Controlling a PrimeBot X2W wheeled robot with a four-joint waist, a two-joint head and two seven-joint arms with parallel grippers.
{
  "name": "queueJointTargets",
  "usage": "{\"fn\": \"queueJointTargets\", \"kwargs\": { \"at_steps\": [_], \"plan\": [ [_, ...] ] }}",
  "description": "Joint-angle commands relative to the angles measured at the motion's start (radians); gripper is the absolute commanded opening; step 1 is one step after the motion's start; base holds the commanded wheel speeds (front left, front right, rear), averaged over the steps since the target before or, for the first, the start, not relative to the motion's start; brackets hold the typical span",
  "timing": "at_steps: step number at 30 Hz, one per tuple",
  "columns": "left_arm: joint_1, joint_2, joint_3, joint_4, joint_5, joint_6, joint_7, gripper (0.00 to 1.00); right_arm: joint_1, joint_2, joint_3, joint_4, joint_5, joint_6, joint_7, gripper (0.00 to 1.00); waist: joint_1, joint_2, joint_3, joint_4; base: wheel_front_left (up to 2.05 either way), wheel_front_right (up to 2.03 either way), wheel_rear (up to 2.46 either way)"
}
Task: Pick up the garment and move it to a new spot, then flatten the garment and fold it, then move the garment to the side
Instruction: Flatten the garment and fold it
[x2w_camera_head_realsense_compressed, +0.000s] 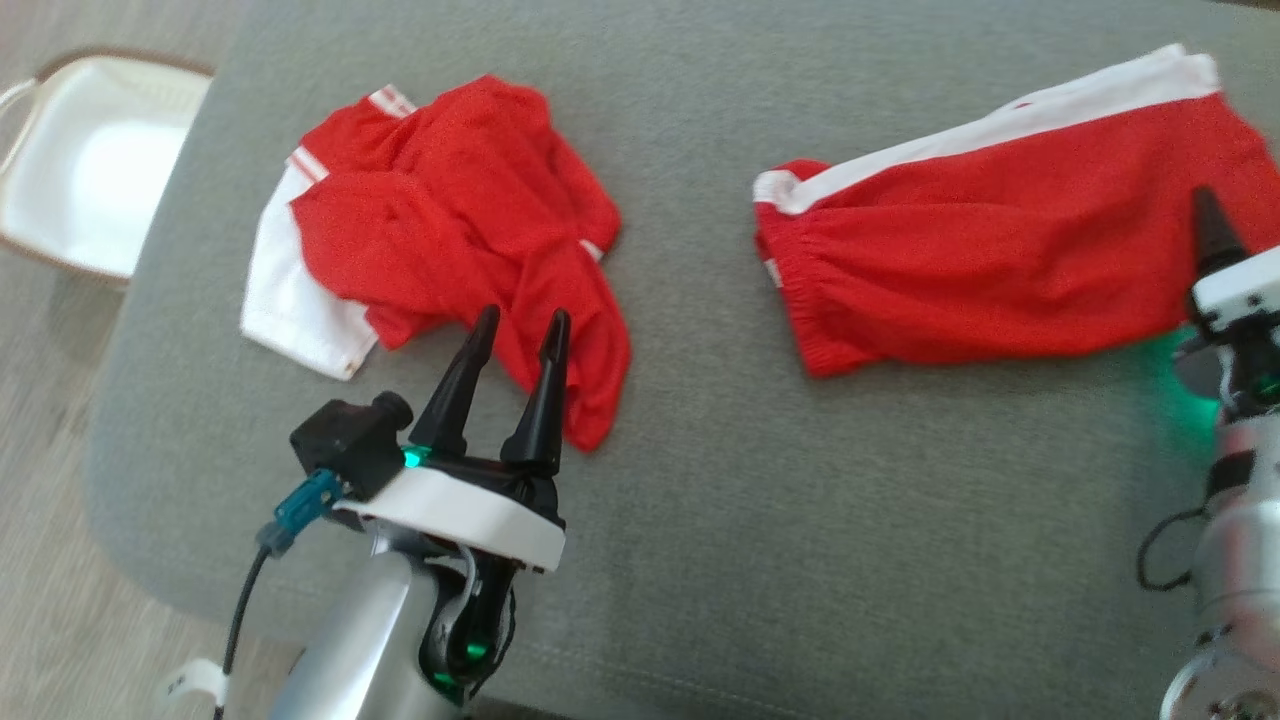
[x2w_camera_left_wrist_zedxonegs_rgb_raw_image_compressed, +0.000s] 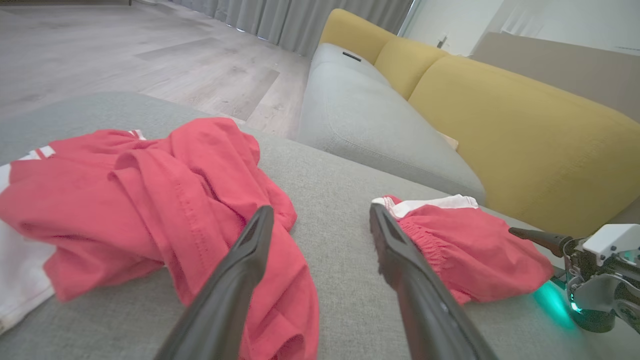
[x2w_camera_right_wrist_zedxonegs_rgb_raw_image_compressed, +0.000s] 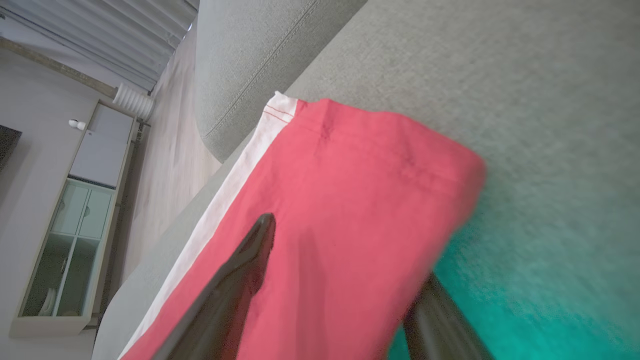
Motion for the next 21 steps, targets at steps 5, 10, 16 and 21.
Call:
{"fn": "queueJointTargets", "kwargs": {
  "at_steps": [5, 10, 16, 21],
  "plan": [
    [-0.044, 0.005, 0.013, -0.044, -0.020, 0.008, -0.005, 1.00, -0.066, -0.010, -0.030, 0.044, -0.067, -0.001, 0.022, 1.00, 0.0000, 0.0000, 0.037, 0.052, 0.00, 0.00, 0.00],
    [-0.049, 0.005, 0.007, -0.045, -0.024, 0.011, -0.005, 1.00, -0.108, -0.020, -0.051, 0.084, -0.115, -0.001, 0.026, 1.00, 0.0000, 0.0000, 0.048, 0.062, 0.00, 0.00, 0.00],
    [-0.052, 0.005, 0.007, -0.040, -0.025, 0.016, -0.005, 1.00, -0.132, -0.020, -0.046, 0.099, -0.134, -0.001, 0.007, 0.00, 0.0000, 0.0000, 0.044, 0.057, 0.00, 0.00, 0.00],
    [-0.045, 0.005, 0.015, -0.029, -0.017, 0.013, -0.005, 1.00, -0.110, -0.017, -0.032, 0.092, -0.117, -0.001, -0.051, 0.00, 0.0000, 0.0000, 0.013, 0.029, 0.00, 0.00, 0.00]
  ]
}}
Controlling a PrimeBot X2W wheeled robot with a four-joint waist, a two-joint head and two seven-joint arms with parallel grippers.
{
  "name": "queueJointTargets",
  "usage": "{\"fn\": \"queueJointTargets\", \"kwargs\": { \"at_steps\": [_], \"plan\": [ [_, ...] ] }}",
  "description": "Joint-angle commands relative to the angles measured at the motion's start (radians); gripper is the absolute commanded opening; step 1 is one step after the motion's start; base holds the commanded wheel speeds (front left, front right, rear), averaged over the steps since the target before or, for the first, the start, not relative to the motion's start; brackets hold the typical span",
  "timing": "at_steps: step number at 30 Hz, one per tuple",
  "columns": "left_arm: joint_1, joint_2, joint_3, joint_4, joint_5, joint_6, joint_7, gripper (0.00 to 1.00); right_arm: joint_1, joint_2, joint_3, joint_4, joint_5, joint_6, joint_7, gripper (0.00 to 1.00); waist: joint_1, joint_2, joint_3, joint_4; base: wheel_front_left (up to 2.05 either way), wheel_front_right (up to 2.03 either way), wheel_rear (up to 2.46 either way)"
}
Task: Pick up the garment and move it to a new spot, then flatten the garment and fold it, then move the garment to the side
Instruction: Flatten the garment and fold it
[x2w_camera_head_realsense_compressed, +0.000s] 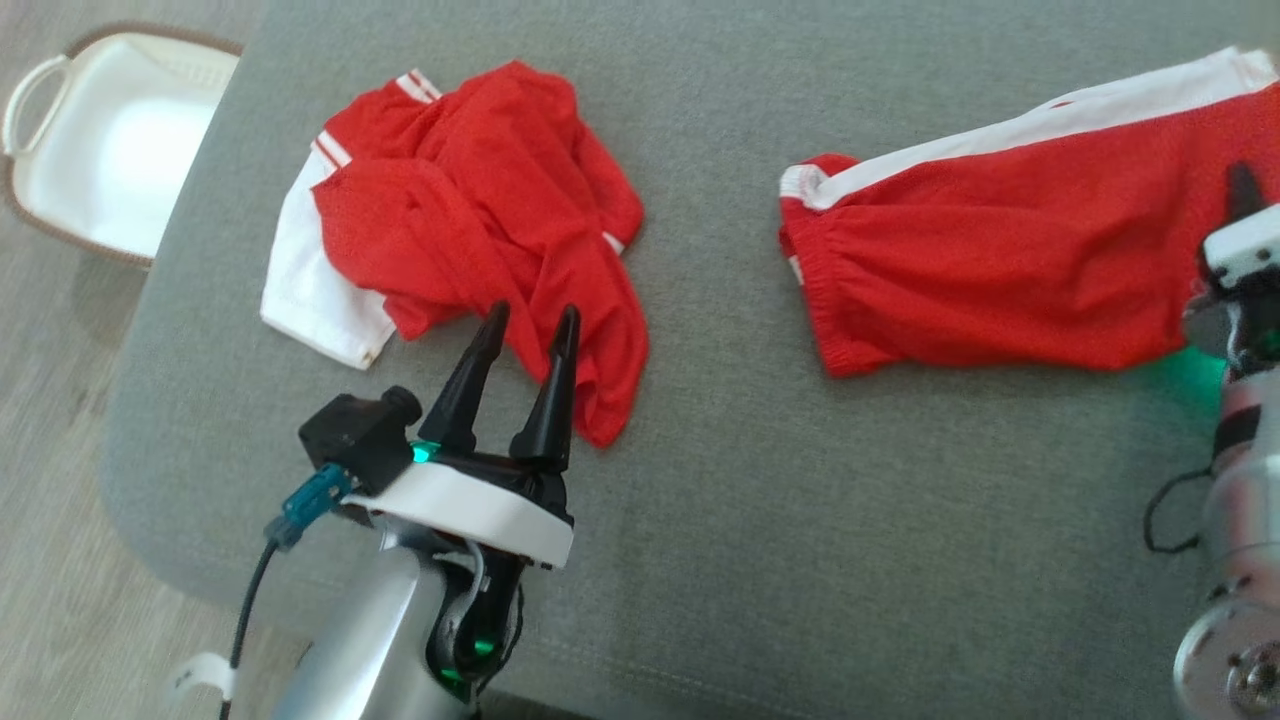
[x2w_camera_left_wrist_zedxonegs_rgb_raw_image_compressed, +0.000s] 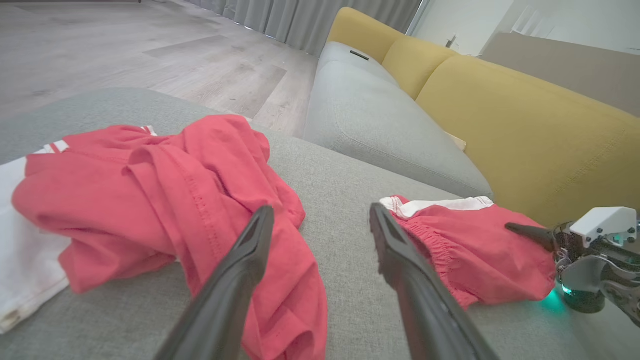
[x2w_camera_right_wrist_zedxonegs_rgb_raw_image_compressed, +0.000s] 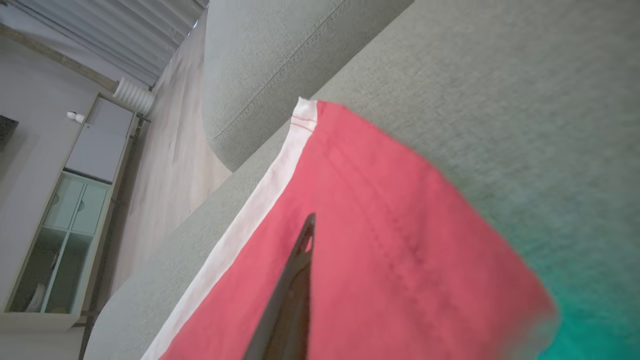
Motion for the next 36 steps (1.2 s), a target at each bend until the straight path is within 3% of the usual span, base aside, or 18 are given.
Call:
{"fn": "queueJointTargets", "kwargs": {
  "at_steps": [1, 8, 15, 23, 36],
  "plan": [
    [-0.029, 0.007, 0.038, -0.027, 0.004, 0.003, -0.005, 1.00, 0.016, 0.015, 0.020, -0.019, 0.011, -0.001, -0.010, 0.00, 0.0000, 0.0000, -0.016, -0.015, 0.00, 0.00, 0.00],
    [-0.004, 0.007, 0.055, -0.013, 0.021, -0.007, -0.005, 1.00, 0.107, 0.015, 0.037, -0.065, 0.064, -0.001, -0.085, 0.00, 0.0000, 0.0000, -0.081, -0.092, 0.00, 0.00, 0.00],
    [0.034, 0.007, 0.078, -0.004, 0.044, -0.015, -0.005, 1.00, 0.246, 0.023, -0.022, -0.143, 0.055, -0.001, -0.150, 0.00, 0.0000, 0.0000, -0.146, -0.181, 0.00, 0.00, 0.00],
    [0.054, 0.007, 0.081, -0.002, 0.055, -0.021, -0.005, 1.00, 0.302, 0.050, -0.049, -0.218, 0.051, -0.001, -0.158, 0.00, 0.0000, 0.0000, -0.165, -0.222, 0.00, 0.00, 0.00],
    [0.071, 0.007, 0.076, 0.015, 0.061, -0.023, -0.005, 1.00, 0.314, 0.081, 0.179, -0.320, 0.143, -0.001, -0.196, 0.00, 0.0000, 0.0000, -0.204, -0.187, 0.00, 0.00, 0.00]
  ]
}}
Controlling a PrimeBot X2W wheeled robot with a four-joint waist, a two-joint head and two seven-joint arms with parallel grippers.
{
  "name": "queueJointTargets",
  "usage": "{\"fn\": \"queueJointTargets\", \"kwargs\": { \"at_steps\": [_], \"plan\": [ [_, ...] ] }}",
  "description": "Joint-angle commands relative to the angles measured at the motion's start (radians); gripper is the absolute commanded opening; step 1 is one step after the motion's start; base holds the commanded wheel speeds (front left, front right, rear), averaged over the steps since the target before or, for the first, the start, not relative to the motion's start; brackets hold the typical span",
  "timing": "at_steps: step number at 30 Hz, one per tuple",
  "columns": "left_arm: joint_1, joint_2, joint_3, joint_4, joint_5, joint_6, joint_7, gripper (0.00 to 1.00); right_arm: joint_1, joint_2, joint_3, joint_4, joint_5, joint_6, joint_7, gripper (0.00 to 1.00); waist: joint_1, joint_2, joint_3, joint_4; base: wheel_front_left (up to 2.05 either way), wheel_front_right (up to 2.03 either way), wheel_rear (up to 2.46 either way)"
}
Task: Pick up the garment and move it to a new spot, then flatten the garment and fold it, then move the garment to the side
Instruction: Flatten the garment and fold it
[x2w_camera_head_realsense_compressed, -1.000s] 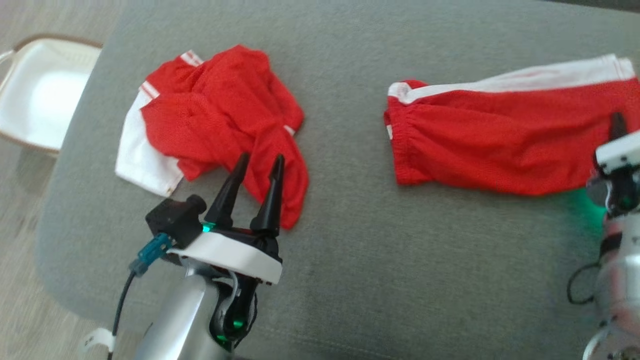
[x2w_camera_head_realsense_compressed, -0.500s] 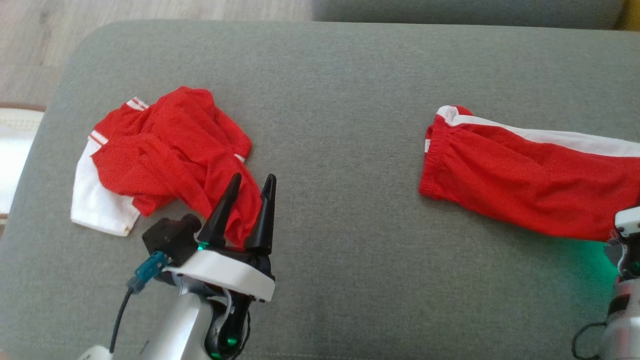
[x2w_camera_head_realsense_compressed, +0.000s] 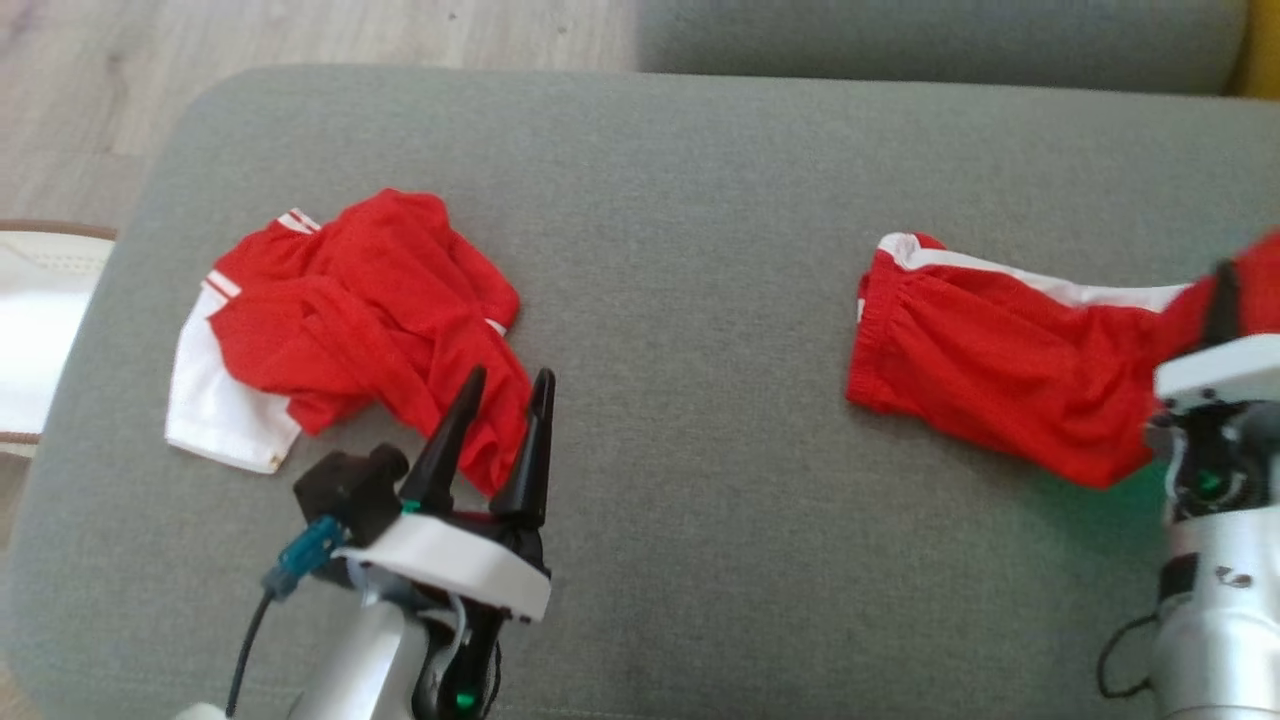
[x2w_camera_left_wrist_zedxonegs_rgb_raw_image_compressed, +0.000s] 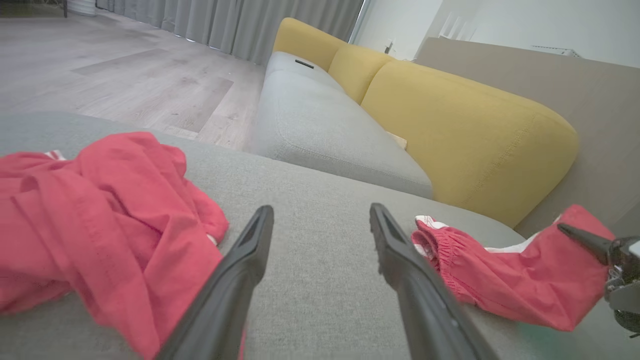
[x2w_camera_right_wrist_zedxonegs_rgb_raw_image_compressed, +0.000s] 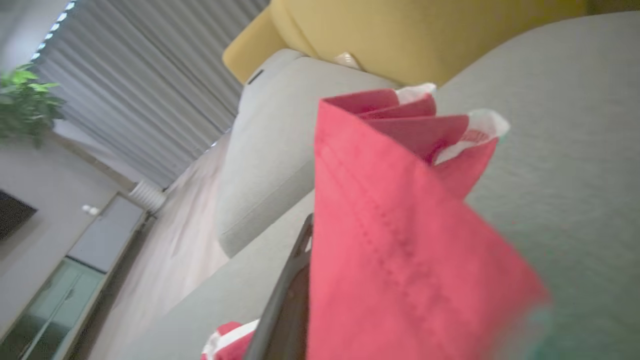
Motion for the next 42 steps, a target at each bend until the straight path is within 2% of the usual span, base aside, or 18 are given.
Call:
{"fn": "queueJointTargets", "kwargs": {
  "at_steps": [1, 6, 11, 27, 28, 29, 42],
  "plan": [
    [-0.007, 0.007, 0.029, -0.028, 0.009, -0.003, -0.005, 1.00, -0.007, 0.004, 0.054, -0.041, 0.030, -0.001, -0.008, 0.00, 0.0000, 0.0000, -0.013, 0.013, 0.00, 0.00, 0.00],
    [0.007, 0.007, 0.039, -0.027, 0.009, -0.001, -0.005, 1.00, 0.039, 0.005, 0.234, -0.052, 0.164, -0.001, -0.025, 0.00, 0.0000, 0.0000, -0.029, 0.035, 0.00, 0.00, 0.00],
    [0.021, 0.007, 0.047, -0.024, 0.013, -0.001, -0.005, 1.00, 0.075, 0.005, 0.364, -0.044, 0.234, -0.001, -0.051, 0.00, 0.0000, 0.0000, -0.040, 0.048, 0.00, 0.00, 0.00],
    [0.027, 0.007, 0.056, -0.027, 0.018, 0.002, -0.005, 1.00, 0.055, 0.005, 0.605, 0.073, 0.319, -0.001, -0.129, 0.00, 0.0000, 0.0000, -0.036, 0.055, 0.00, 0.00, 0.00],
    [0.027, 0.007, 0.056, -0.027, 0.018, 0.002, -0.005, 1.00, 0.050, 0.005, 0.611, 0.083, 0.318, -0.001, -0.138, 0.70, 0.0000, 0.0000, -0.035, 0.054, 0.00, 0.00, 0.00],
    [0.026, 0.007, 0.056, -0.027, 0.019, 0.001, -0.005, 1.00, 0.046, 0.005, 0.619, 0.089, 0.326, -0.001, -0.144, 1.00, 0.0000, 0.0000, -0.035, 0.054, 0.00, 0.00, 0.00],
    [0.028, 0.007, 0.062, -0.025, 0.019, 0.003, -0.005, 1.00, 0.040, 0.005, 0.876, 0.121, 0.443, -0.001, -0.111, 1.00, 0.0000, 0.0000, -0.049, 0.040, 0.00, 0.00, 0.00]
  ]
}}
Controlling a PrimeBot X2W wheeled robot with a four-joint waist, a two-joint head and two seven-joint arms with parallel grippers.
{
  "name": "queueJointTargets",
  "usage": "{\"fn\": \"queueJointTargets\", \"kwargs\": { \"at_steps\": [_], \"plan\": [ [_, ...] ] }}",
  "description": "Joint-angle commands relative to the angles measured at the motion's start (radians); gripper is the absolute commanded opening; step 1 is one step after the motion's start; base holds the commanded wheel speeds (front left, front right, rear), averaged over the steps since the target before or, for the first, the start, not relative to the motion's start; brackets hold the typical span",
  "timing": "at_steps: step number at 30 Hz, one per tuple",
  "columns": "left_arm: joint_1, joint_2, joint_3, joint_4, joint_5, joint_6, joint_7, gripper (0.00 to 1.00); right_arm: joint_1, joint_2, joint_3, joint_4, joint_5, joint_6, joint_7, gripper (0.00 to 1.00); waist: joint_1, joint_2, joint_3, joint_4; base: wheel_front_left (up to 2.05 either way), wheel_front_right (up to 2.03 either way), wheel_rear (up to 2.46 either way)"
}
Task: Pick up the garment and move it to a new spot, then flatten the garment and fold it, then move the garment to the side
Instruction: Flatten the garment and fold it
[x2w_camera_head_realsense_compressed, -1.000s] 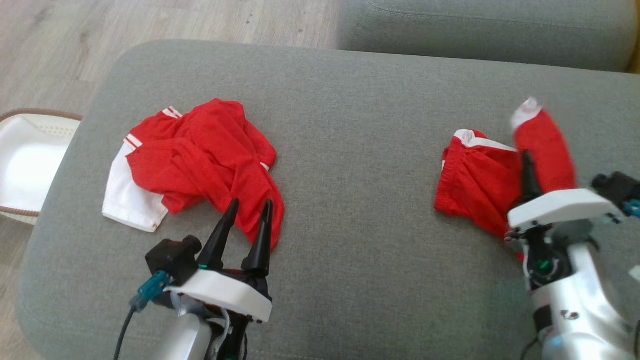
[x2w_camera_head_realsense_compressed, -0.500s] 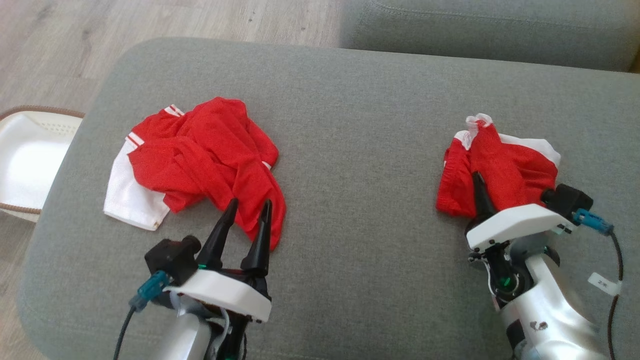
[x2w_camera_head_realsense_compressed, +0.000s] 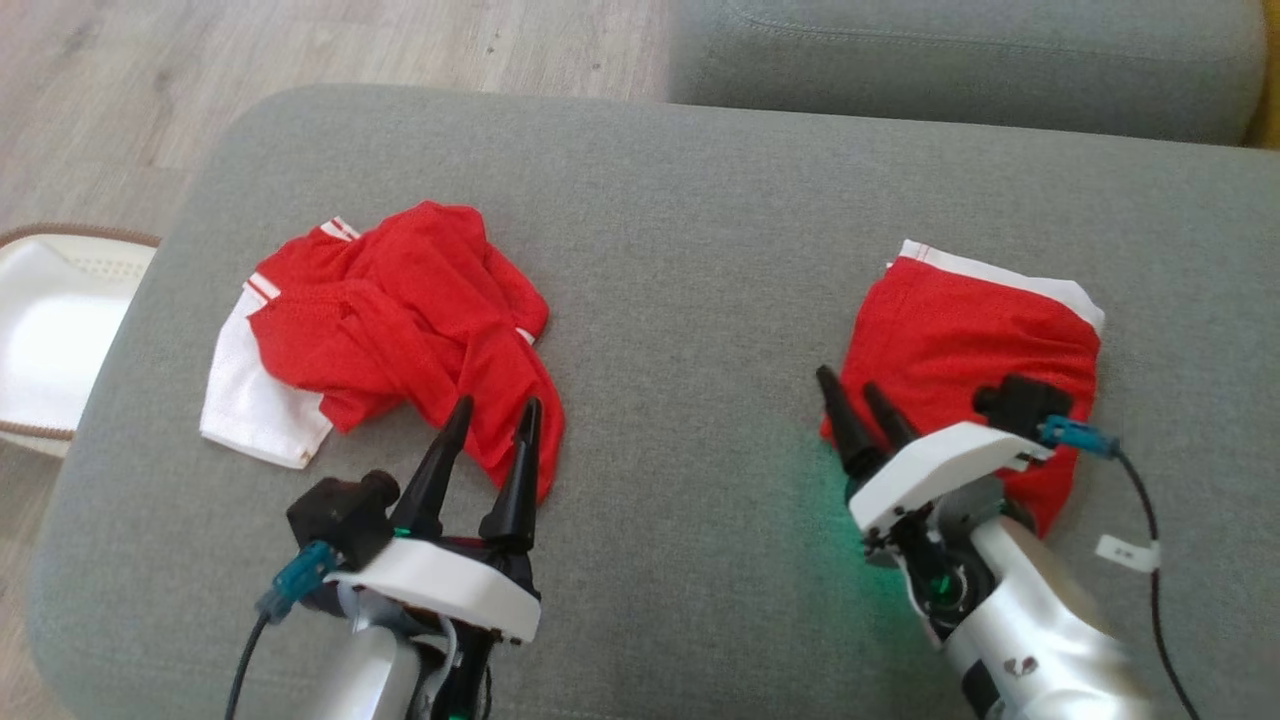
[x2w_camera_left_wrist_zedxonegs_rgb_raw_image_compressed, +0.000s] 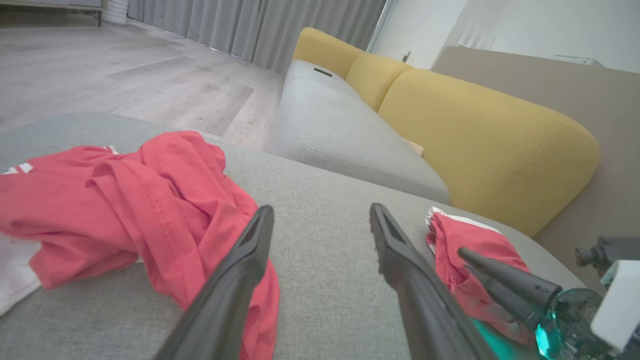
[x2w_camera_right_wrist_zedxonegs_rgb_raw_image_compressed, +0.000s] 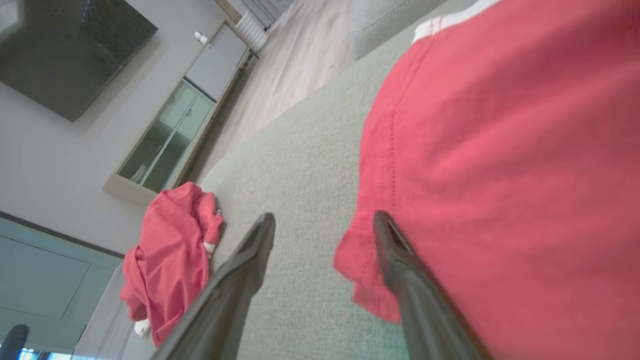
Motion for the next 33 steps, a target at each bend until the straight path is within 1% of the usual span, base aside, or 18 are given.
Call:
{"fn": "queueJointTargets", "kwargs": {
  "at_steps": [1, 6, 9, 12, 16, 19, 22, 27, 29, 30, 33],
  "plan": [
    [-0.019, 0.004, 0.041, -0.028, 0.004, 0.003, -0.005, 1.00, -0.033, 0.006, 0.053, -0.024, 0.020, -0.001, 0.010, 1.00, 0.0000, 0.0000, -0.006, -0.008, 0.00, 0.00, 0.00],
    [-0.019, 0.004, 0.042, -0.027, 0.006, 0.003, -0.005, 1.00, -0.027, 0.006, 0.098, -0.026, 0.036, -0.001, 0.013, 1.00, 0.0000, 0.0000, -0.013, -0.023, 0.00, 0.00, 0.00],
    [-0.022, 0.004, 0.049, -0.030, 0.006, 0.004, -0.005, 1.00, -0.026, 0.006, 0.111, -0.031, 0.018, -0.001, -0.003, 1.00, 0.0000, 0.0000, -0.018, -0.042, 0.00, 0.00, 0.00],
    [-0.023, 0.004, 0.056, -0.037, 0.008, 0.003, -0.005, 1.00, -0.024, 0.001, 0.103, -0.045, -0.014, -0.001, -0.032, 1.00, 0.0000, 0.0000, -0.020, -0.068, 0.00, 0.00, 0.00],
    [-0.027, 0.004, 0.070, -0.050, 0.012, 0.002, -0.005, 1.00, -0.008, -0.022, 0.077, -0.085, -0.066, -0.001, -0.073, 1.00, 0.0000, 0.0000, -0.028, -0.107, 0.00, 0.00, 0.00],
    [-0.028, 0.004, 0.083, -0.064, 0.015, 0.002, -0.005, 1.00, 0.007, -0.053, 0.048, -0.114, -0.152, -0.001, -0.120, 1.00, 0.0000, 0.0000, -0.031, -0.139, 0.00, 0.00, 0.00],
    [-0.031, 0.004, 0.091, -0.077, 0.018, -0.001, -0.005, 1.00, 0.028, -0.066, -0.019, -0.137, -0.237, -0.001, -0.160, 1.00, 0.0000, 0.0000, -0.032, -0.170, 0.00, 0.00, 0.00],
    [-0.034, 0.004, 0.096, -0.094, 0.021, -0.006, -0.005, 1.00, 0.074, -0.064, -0.162, -0.194, -0.433, -0.001, -0.201, 1.00, 0.0000, 0.0000, -0.031, -0.214, 0.00, 0.00, 0.00],
    [-0.035, 0.004, 0.098, -0.098, 0.022, -0.008, -0.005, 1.00, 0.102, -0.049, -0.232, -0.224, -0.512, -0.001, -0.208, 1.00, 0.0000, 0.0000, -0.029, -0.228, 0.00, 0.00, 0.00],
    [-0.036, 0.004, 0.099, -0.101, 0.020, -0.010, -0.005, 1.00, 0.134, -0.032, -0.290, -0.261, -0.586, -0.001, -0.212, 1.00, 0.0000, 0.0000, -0.028, -0.239, 0.00, 0.00, 0.00],
    [-0.032, 0.004, 0.101, -0.105, 0.018, -0.014, -0.005, 1.00, 0.182, -0.009, -0.357, -0.322, -0.667, -0.001, -0.215, 1.00, 0.0000, 0.0000, -0.029, -0.254, 0.00, 0.00, 0.00]
  ]
}}
